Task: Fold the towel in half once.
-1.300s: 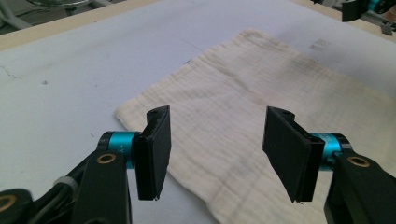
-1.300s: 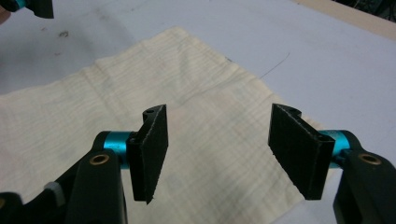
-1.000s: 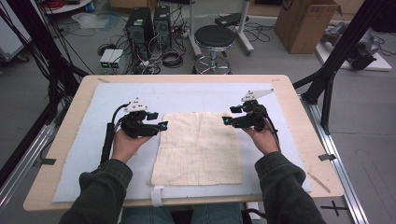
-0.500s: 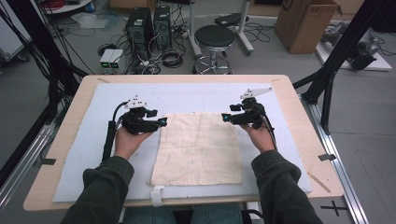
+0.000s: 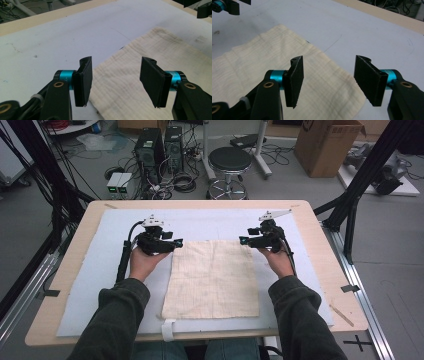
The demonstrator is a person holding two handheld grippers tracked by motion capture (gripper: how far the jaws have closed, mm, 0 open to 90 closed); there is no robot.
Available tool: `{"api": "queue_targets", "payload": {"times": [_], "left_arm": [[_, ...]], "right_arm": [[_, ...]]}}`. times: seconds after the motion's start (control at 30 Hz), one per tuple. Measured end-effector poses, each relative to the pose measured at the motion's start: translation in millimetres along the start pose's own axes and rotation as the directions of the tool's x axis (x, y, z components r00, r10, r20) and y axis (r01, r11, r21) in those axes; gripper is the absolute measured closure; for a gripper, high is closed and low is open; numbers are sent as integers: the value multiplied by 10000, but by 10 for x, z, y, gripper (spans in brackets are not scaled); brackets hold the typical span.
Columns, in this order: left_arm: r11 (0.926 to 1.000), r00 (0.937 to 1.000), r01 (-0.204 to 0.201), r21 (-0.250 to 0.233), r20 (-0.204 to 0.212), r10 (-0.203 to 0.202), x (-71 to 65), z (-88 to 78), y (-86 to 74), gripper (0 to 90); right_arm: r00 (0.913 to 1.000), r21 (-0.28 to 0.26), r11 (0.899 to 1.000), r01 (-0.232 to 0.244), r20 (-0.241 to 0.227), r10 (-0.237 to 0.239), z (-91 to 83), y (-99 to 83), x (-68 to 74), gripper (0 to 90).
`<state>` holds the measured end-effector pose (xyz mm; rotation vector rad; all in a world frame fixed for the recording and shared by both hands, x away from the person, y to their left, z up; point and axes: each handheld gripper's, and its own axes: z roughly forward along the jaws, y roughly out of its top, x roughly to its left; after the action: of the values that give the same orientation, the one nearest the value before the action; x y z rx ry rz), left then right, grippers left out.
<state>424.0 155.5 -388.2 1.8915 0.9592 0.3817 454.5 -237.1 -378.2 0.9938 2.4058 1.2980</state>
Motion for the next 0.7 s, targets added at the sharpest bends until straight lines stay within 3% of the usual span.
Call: {"api": "queue_targets", "payload": {"times": [0.07, 0.17, 0.37, 0.7], "left_arm": [[9998, 9999, 125, 122, 24, -125, 24, 38, -19, 440], [9999, 10000, 0, 105, -63, 0, 35, 71, -35, 437], [9995, 9994, 270, 166, -222, -267, 112, 190, -94, 444], [9946, 9960, 461, 928, -805, -386, 173, 405, -222, 556]], "right_arm": [[9999, 122, 9999, -92, 44, 92, 22, -16, -22, 406], [9999, 191, 9997, -140, 84, 138, 46, -30, -38, 409], [9992, 420, 9988, -266, 320, 253, 88, -71, -93, 439], [9945, 1108, 9906, -800, 764, 718, 208, -172, -217, 534]]}}
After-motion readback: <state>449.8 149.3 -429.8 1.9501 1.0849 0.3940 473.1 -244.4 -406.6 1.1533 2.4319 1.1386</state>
